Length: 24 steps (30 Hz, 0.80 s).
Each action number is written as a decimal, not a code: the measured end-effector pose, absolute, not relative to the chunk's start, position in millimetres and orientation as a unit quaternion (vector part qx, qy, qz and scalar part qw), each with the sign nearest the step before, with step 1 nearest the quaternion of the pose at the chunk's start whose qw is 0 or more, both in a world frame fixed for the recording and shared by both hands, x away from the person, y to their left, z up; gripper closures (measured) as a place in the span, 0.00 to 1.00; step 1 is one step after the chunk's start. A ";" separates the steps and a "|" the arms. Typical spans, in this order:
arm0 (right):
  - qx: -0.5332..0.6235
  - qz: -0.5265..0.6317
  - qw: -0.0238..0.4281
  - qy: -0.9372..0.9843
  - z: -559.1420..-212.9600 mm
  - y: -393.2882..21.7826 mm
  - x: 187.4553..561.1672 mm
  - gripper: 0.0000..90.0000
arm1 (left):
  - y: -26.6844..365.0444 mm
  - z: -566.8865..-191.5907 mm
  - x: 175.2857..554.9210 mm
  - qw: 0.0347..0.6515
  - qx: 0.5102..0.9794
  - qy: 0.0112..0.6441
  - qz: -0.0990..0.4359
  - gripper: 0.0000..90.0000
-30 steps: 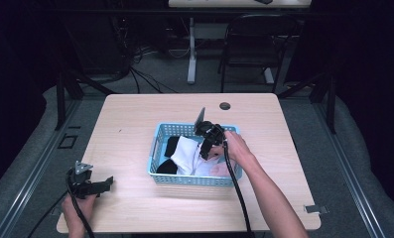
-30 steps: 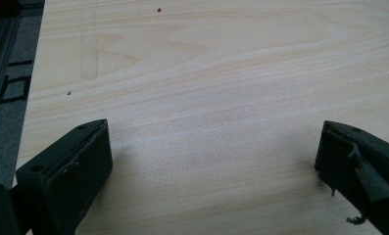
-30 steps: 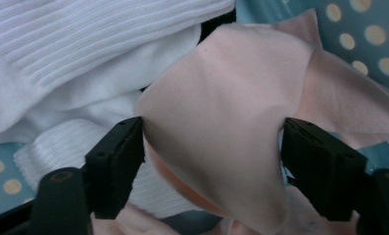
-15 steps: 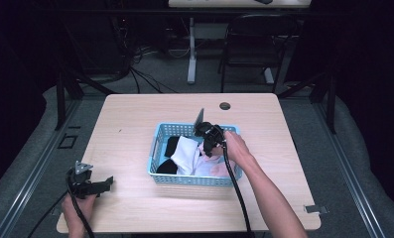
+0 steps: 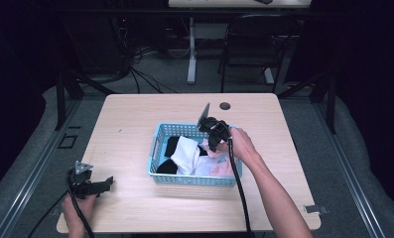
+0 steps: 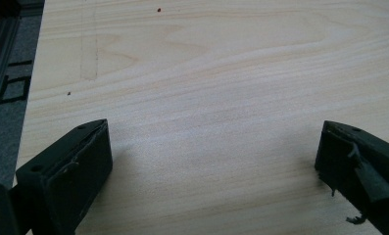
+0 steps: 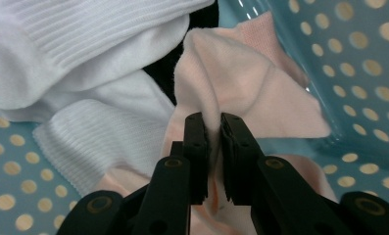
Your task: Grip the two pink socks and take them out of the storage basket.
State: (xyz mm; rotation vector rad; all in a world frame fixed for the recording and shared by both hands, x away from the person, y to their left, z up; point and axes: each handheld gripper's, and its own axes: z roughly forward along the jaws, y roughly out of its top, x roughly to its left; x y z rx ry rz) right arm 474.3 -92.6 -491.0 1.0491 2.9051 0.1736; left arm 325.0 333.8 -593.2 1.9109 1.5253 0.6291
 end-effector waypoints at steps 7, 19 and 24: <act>0.335 0.068 0.033 0.939 -468.8 -96.8 470.9 0.91 | 333.8 -593.2 325.0 0.304 0.721 0.576 0.237 0.01; 0.330 0.087 0.045 0.939 -443.8 -100.8 462.4 0.91 | 333.8 -593.2 325.0 0.304 0.721 0.576 0.237 0.01; 0.328 0.094 0.051 0.938 -427.8 -103.2 457.8 0.91 | 333.8 -593.2 325.0 0.304 0.721 0.576 0.237 0.01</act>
